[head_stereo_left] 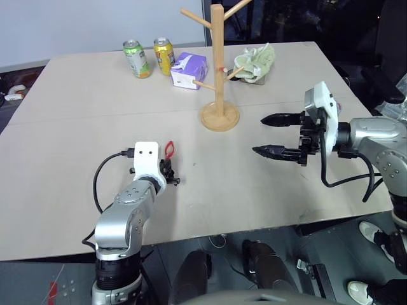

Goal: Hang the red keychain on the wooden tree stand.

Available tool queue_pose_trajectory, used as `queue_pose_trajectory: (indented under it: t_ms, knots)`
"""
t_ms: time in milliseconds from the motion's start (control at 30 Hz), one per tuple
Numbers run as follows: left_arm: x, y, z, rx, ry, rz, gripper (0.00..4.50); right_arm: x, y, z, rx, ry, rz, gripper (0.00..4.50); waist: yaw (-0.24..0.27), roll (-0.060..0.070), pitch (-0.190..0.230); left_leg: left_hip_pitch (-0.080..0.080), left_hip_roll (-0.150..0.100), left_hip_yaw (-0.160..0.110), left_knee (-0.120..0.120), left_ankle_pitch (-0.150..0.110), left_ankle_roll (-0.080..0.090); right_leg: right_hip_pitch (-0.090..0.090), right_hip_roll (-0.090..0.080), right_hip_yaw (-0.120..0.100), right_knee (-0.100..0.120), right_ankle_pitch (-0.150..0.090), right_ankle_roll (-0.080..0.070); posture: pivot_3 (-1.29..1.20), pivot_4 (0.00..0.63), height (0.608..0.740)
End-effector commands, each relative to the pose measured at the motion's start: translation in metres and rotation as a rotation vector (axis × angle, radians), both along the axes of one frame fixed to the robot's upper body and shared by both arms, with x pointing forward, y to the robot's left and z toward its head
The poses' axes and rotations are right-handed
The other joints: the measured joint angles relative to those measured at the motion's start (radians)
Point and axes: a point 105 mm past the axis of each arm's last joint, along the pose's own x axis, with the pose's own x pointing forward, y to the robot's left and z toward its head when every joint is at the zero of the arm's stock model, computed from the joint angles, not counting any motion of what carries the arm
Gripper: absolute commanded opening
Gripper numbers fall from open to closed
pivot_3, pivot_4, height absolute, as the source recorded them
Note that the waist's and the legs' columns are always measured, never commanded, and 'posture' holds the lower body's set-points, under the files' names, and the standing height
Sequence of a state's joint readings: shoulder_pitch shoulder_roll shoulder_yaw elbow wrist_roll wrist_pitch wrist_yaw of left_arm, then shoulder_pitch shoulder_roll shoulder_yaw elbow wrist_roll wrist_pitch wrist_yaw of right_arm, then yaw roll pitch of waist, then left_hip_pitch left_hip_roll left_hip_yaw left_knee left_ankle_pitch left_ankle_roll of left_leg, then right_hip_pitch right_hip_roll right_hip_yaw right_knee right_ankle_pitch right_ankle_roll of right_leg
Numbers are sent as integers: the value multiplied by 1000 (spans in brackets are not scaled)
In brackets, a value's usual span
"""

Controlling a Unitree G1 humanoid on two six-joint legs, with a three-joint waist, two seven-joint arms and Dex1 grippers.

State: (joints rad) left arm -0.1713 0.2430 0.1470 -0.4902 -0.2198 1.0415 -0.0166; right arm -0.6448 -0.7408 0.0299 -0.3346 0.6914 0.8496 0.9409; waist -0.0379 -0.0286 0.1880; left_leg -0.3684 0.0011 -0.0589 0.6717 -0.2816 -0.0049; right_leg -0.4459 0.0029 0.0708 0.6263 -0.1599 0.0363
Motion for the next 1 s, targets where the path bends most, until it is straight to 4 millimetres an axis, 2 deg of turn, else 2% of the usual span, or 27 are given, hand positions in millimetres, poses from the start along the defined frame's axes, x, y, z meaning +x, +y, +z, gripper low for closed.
queue_pose_trajectory:
  t_ms: [33, 167, 233, 400, 500, 633, 733, 867, 1000]
  knots:
    - [-1, -5, -3, -4, 17, -23, 57, 1, -3, 13, 21, -55, -16, 4500, 0, 0, 0, 0, 0, 0, 0, 0, 0, 0, 0, 0, 0, 0, 0, 0, 150, 740]
    - [0, 3, 2, 17, -1, -26, 57, 2, -6, 11, 25, -56, -34, 4500, 0, 0, 0, 0, 0, 0, 0, 0, 0, 0, 0, 0, 0, 0, 0, 0, 150, 740]
    - [3, 6, 11, 47, -46, -62, 57, 3, -7, 12, 33, -59, -50, 4500, 0, 0, 0, 0, 0, 0, 0, 0, 0, 0, 0, 0, 0, 0, 0, 0, 150, 740]
    - [6, -3, 62, 239, -304, -379, 57, 6, -13, 18, 105, -135, -182, 4500, -2, 0, 0, -1, 1, 0, -1, 0, 0, -1, 1, 0, 0, 0, -1, 0, 150, 740]
    - [6, -3, 87, 265, -440, -474, 57, 4, -13, 20, 137, -186, -242, 4500, -1, 0, 0, -1, 1, 0, -1, 0, 0, -1, 1, 0, 0, 0, -1, 0, 150, 740]
    - [-2, -31, 126, 386, -681, -707, 57, -4, -3, 24, 193, -259, -288, 4500, -1, 0, 0, -2, 1, 0, -1, 0, 0, -2, 0, 0, -1, 0, -1, 0, 150, 740]
    - [8, -49, 149, 406, -801, -764, 57, -3, 3, 34, 228, -317, -317, 4500, 3, 0, 0, -2, 0, 0, 0, 0, 0, -1, 0, 0, -1, 0, 0, 0, 150, 740]
    - [20, -62, 157, 403, -858, -796, 57, 0, 5, 43, 247, -346, -329, 4500, -2, 0, 0, -2, 0, 1, 1, 0, 0, -1, 0, 0, -1, 0, 1, 0, 150, 740]
    - [34, -73, 154, 456, -885, -814, 57, 3, 5, 48, 266, -347, -340, 4500, -4, 0, 0, -2, 1, 0, -1, 0, 0, -2, 1, 0, -1, 0, 0, 0, 150, 740]
